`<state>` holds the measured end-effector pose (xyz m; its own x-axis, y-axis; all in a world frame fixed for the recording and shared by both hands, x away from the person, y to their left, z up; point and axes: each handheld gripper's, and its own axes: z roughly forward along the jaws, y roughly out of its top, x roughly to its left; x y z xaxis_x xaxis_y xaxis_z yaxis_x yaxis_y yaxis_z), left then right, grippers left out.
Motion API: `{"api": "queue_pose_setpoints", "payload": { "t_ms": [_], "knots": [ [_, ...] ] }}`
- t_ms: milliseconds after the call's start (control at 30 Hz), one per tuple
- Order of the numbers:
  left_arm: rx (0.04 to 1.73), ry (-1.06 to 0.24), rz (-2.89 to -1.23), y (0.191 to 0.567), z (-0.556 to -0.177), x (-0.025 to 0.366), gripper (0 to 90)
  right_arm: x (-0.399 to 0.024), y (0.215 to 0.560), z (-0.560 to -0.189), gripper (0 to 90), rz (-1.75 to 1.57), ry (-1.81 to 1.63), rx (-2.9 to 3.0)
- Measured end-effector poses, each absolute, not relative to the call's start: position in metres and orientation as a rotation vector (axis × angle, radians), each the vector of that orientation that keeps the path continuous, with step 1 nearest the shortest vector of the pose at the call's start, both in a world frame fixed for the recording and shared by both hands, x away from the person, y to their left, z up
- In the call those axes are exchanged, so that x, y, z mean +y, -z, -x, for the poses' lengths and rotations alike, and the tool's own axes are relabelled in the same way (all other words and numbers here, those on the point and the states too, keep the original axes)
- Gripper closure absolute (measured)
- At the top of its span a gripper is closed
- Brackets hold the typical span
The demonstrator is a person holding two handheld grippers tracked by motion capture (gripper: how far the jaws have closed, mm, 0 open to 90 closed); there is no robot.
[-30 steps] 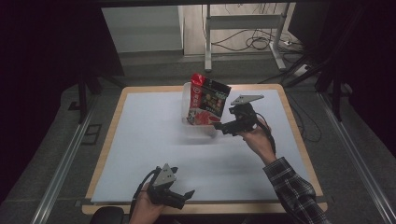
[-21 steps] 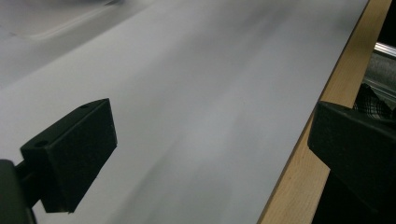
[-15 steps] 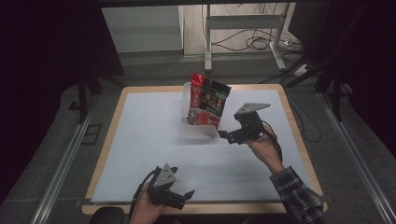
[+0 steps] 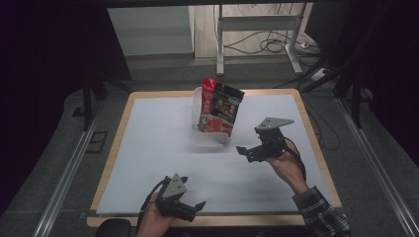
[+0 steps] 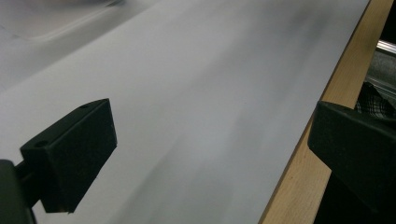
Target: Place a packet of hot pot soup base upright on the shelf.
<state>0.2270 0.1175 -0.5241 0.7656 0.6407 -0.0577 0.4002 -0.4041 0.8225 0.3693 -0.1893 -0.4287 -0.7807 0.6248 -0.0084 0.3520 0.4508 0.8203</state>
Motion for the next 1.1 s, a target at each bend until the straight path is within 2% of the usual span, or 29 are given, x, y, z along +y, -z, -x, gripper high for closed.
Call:
{"api": "queue_pose_setpoints", "payload": {
  "t_ms": [1100],
  "knots": [
    [0.778, -0.349, -2.054, 0.523, -0.227, 0.119, 1.1, -0.214, 0.455, -0.326, 0.0, -0.852, -1.205, 2.439]
  ]
}}
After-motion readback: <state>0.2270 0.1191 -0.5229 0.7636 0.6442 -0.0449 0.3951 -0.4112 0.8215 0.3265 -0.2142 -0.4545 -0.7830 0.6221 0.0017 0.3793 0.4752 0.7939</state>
